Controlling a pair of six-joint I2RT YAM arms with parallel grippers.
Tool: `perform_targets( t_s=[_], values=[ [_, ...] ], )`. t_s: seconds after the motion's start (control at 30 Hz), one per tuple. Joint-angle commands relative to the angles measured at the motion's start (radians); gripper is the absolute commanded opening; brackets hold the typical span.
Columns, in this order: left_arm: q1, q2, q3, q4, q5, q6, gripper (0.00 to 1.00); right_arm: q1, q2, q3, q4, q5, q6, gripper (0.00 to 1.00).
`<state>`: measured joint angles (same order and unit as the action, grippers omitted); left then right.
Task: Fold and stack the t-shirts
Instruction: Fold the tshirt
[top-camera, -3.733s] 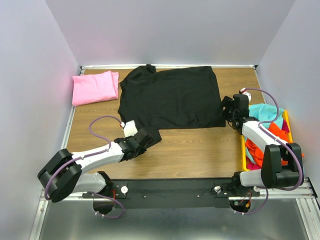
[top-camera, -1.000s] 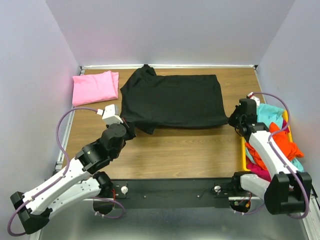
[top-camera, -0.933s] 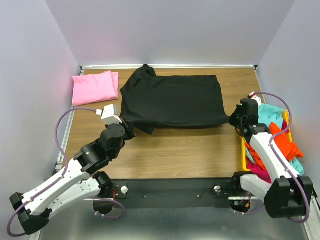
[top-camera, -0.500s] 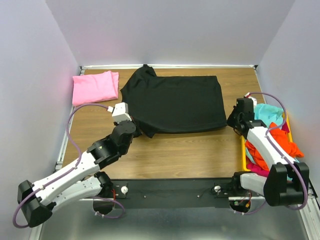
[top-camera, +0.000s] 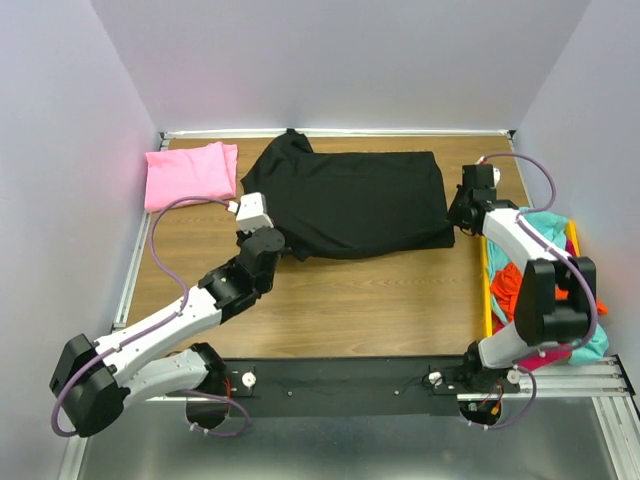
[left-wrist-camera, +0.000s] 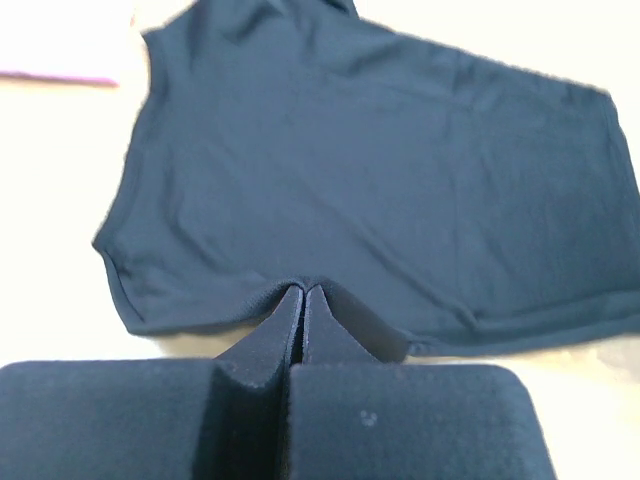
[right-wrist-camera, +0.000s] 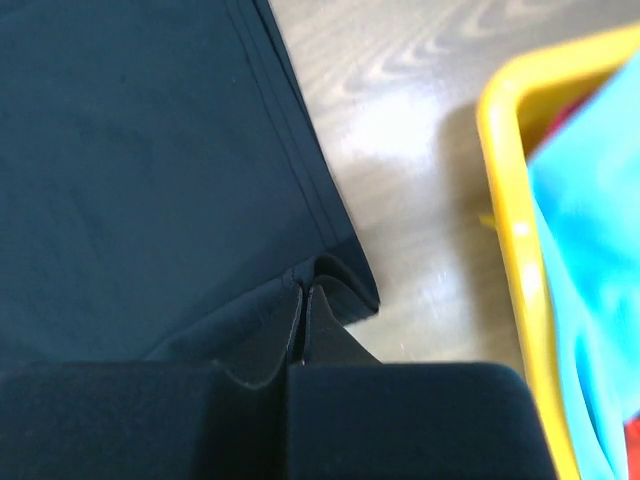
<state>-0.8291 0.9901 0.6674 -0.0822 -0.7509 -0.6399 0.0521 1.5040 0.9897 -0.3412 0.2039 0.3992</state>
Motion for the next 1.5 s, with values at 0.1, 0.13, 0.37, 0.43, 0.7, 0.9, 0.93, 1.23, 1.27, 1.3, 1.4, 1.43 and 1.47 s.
perform_targets(
  t_s=[0.1,0.13,0.37,0.43,0.7,0.9,0.93,1.23,1.27,1.3,1.4,1.43,1.47],
  values=[
    [0.137,0.039,-0.009,0.284,0.065,0.149,0.0,-0.006,0.185,0.154,-0.005,0.048,-0.036,0.0],
    [0.177,0.067,-0.005,0.318,0.114,0.161,0.0,-0.006,0.208,0.171,-0.007,0.048,-0.039,0.0],
    [0.252,0.255,0.081,0.374,0.216,0.258,0.0,-0.008,0.346,0.289,-0.009,0.045,-0.046,0.0],
    [0.262,0.312,0.113,0.384,0.222,0.273,0.0,-0.008,0.377,0.306,-0.012,0.052,-0.051,0.0],
    [0.334,0.415,0.185,0.404,0.234,0.295,0.0,-0.011,0.426,0.374,-0.027,0.063,-0.06,0.01],
    [0.381,0.493,0.245,0.409,0.275,0.322,0.0,-0.012,0.459,0.423,-0.044,0.066,-0.066,0.01],
    [0.386,0.521,0.256,0.41,0.285,0.328,0.0,-0.012,0.466,0.429,-0.045,0.066,-0.066,0.01],
    [0.459,0.714,0.451,0.358,0.346,0.345,0.24,-0.021,0.558,0.53,-0.064,0.075,-0.06,0.08],
    [0.466,0.749,0.474,0.333,0.341,0.344,0.42,-0.021,0.567,0.561,-0.068,0.078,-0.06,0.18],
    [0.469,0.763,0.497,0.319,0.331,0.342,0.59,-0.021,0.573,0.575,-0.068,0.081,-0.059,0.31],
    [0.473,0.792,0.578,0.257,0.28,0.321,0.95,-0.021,0.555,0.583,-0.073,0.097,-0.053,0.82],
    [0.473,0.789,0.593,0.248,0.28,0.315,0.97,-0.021,0.544,0.573,-0.073,0.101,-0.049,0.87],
    [0.47,0.774,0.591,0.24,0.286,0.298,0.97,-0.021,0.515,0.563,-0.073,0.104,-0.046,0.88]
  ],
)
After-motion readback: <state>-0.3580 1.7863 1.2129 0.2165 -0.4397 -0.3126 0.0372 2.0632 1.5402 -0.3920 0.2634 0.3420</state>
